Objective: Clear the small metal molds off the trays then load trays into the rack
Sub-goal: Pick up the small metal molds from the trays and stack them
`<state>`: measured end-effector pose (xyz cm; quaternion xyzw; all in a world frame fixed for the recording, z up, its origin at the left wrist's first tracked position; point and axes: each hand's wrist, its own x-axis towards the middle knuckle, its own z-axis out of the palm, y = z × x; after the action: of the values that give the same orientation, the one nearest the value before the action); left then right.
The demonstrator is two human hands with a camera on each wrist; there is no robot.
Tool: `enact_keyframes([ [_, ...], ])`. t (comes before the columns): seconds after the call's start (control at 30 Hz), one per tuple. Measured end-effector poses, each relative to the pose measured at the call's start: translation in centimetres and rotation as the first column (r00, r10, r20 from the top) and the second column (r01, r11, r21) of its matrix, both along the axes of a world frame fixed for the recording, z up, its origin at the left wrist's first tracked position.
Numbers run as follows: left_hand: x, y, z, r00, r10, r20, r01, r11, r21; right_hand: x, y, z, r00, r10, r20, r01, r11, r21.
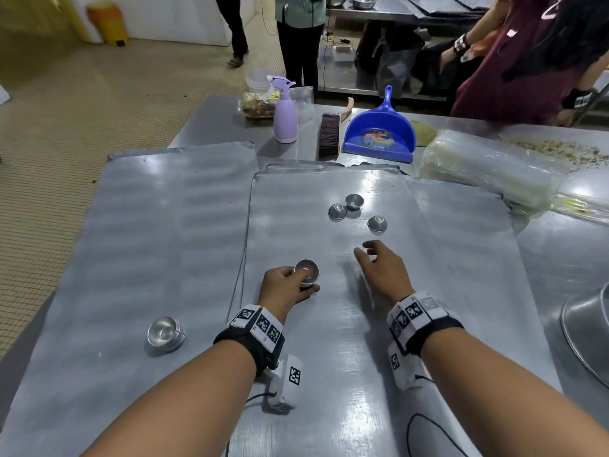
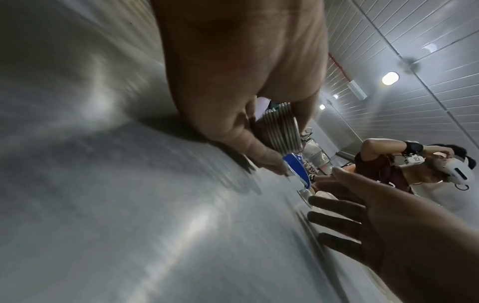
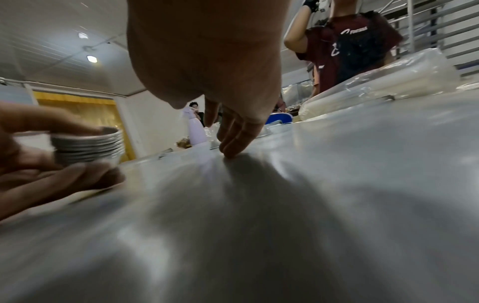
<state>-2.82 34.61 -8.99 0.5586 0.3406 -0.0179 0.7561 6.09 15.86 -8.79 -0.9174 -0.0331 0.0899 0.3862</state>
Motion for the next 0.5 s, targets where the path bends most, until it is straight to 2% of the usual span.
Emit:
enact_keyframes([
  [0.2,0.1,-0.1,-0.7,0.999,-0.036,0.001,0.036,0.997,0.072,6.3,-1.5,0.0,1.0,0.018,-0.021,-0.022,0.978,-0.21],
  [0.33,0.1,0.1,-1.2,0.999,-0.046,0.009,0.045,0.996,0.077,9.6,-1.5,-0.3,1.0,0.018,-0.017,-0.022,0.959,-0.283],
  [0.5,0.3,0.5,-1.6,0.999,-0.052,0.007,0.051,0.997,0.06,11.6,-1.1,-0.8,0.994,0.102,-0.049,-0.113,0.932,-0.345],
])
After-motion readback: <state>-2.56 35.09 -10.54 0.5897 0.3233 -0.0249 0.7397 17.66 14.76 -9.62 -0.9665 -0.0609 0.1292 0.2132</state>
